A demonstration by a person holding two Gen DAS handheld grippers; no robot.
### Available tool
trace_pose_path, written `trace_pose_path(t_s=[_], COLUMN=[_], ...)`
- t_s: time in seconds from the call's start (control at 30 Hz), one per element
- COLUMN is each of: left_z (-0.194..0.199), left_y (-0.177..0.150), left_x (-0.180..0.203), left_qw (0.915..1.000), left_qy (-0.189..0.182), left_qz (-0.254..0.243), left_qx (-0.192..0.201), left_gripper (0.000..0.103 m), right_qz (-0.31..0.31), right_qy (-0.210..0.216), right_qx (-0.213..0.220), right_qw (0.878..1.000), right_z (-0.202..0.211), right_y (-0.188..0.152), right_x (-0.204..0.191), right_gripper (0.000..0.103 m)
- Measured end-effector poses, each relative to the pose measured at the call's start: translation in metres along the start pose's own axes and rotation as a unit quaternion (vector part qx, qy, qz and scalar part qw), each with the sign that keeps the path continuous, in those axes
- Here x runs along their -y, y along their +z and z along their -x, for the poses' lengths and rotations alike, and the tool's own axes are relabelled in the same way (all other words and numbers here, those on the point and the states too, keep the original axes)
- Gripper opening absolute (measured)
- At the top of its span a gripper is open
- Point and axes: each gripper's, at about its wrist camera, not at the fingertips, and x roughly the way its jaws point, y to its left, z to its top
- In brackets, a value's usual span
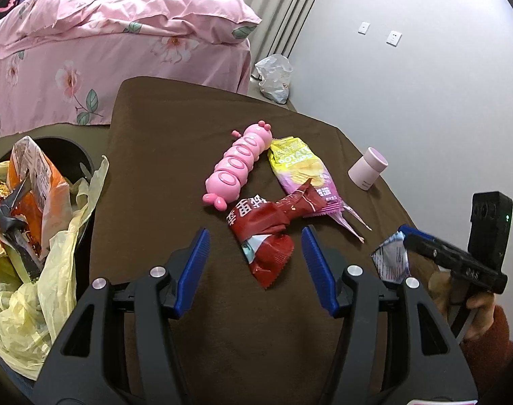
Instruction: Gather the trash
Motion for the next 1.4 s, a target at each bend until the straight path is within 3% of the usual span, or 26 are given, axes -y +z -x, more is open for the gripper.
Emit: trace_pose_path(t_s=[0.27,0.47,0.63,0.9,1.1,1.13,1.17,1.2,1.3,1.4], left_z=[-0.001,0.003,0.005,0.005,0.006,0.005,0.005,0.006,0.008,0.009], left_y=[0.000,0.001,0.000,-0.001,-0.002,-0.002,-0.003,-0.003,-0.004,-0.005], left_x=[-0.001,-0.002,-0.003,-0.008,-0.010,-0.010,-0.011,-0.012,-0.015,-0.018], left_qw=[1.0000,0.9999,0.9999,0.9998,0.9997,0.9996,0.9996,0.9996,0.9995,0.9994], left_qy=[0.004,0.005,0.007,0.011,0.010,0.009,0.007,0.006,0.004,0.005], left_qz=[0.003,0.006,0.008,0.017,0.021,0.023,0.025,0.025,0.029,0.034], left_qx=[0.001,0.007,0.007,0.007,0.010,0.010,0.009,0.008,0.009,0.008], left_gripper=[0.054,0.054,0.054,0.054,0.054,0.054,0.054,0.054,0.054,0.054], right_qz=[0.123,0.146,0.213,0.298,0.314,0.302,0.293,0.280,0.259,0.240], right_qy=[-0.018,-0.045,-0.088,-0.097,-0.057,-0.045,-0.041,-0.044,-0.052,-0.047], right_qx=[-0.046,-0.061,-0.064,-0.057,-0.069,-0.075,-0.075,-0.071,-0.065,-0.065], right_qw=[0.991,0.986,0.971,0.948,0.945,0.949,0.952,0.956,0.962,0.967], right_z=[-0.013,-0.019,-0.025,-0.026,-0.027,-0.028,-0.029,-0.028,-0.028,-0.027], right_y=[-0.036,-0.044,-0.050,-0.060,-0.067,-0.064,-0.063,-0.061,-0.055,-0.050], right_x=[-0.059,-0.066,-0.085,-0.104,-0.113,-0.111,-0.110,-0.109,-0.105,-0.101], right_gripper=[0.060,0.061,0.061,0.060,0.060,0.059,0.052,0.039,0.021,0.016])
